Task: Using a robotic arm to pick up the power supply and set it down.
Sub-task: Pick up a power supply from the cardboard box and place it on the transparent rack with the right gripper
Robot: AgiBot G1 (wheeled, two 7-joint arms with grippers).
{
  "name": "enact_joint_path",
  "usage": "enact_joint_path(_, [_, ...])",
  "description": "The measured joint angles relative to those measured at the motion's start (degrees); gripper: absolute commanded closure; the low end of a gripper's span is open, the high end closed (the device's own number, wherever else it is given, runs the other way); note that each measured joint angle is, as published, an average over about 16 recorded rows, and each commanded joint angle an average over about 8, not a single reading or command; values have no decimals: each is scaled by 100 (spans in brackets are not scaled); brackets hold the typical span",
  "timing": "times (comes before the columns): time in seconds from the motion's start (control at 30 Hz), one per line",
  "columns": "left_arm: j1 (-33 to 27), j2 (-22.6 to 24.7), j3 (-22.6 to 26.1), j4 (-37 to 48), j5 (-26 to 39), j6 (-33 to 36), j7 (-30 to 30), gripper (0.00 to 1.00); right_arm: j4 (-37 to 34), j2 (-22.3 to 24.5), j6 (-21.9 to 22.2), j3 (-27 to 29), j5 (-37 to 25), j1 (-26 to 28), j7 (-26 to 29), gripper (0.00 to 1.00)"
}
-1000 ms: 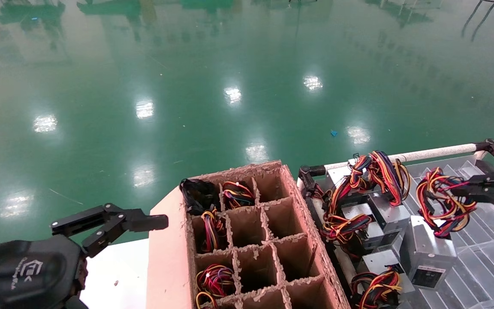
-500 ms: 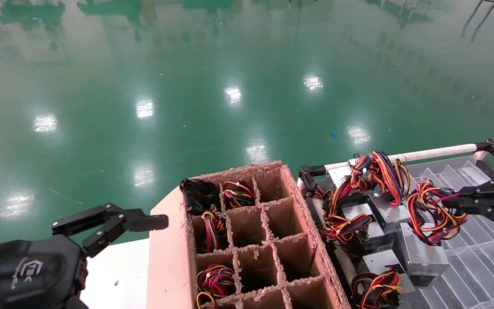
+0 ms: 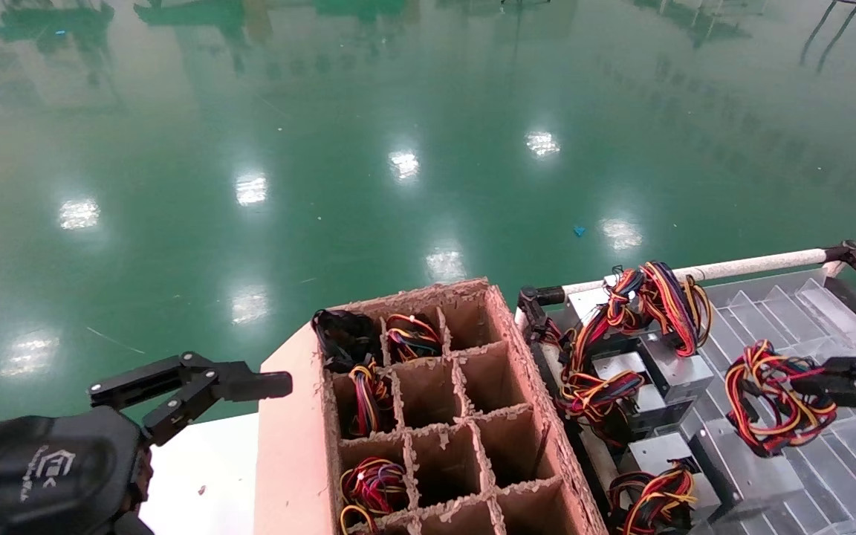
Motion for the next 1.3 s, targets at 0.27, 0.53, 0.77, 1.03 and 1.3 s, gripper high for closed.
enact_joint_path(0.27, [0,0,1,0,0,0,0,0,-168,-73,42,-180,224,-142,-92,100])
enact_joint_path(0.53, [0,0,1,0,-1,0,1,0,-573,-282,83,-272,383,-333,-300,100])
enact_joint_path(0.77, [0,-1,2,0,-1,-1,1,0,-911,-431,98,-310,477,-484,-494,100])
enact_joint_path(1.03, [0,-1,2,1,-2,-1,1,0,-1140,-529,99,-336,549,-590,-636,16])
enact_joint_path(1.3, [1,-1,2,1,-3,-2,1,0,-1197,-557,98,-345,576,-620,-672,0])
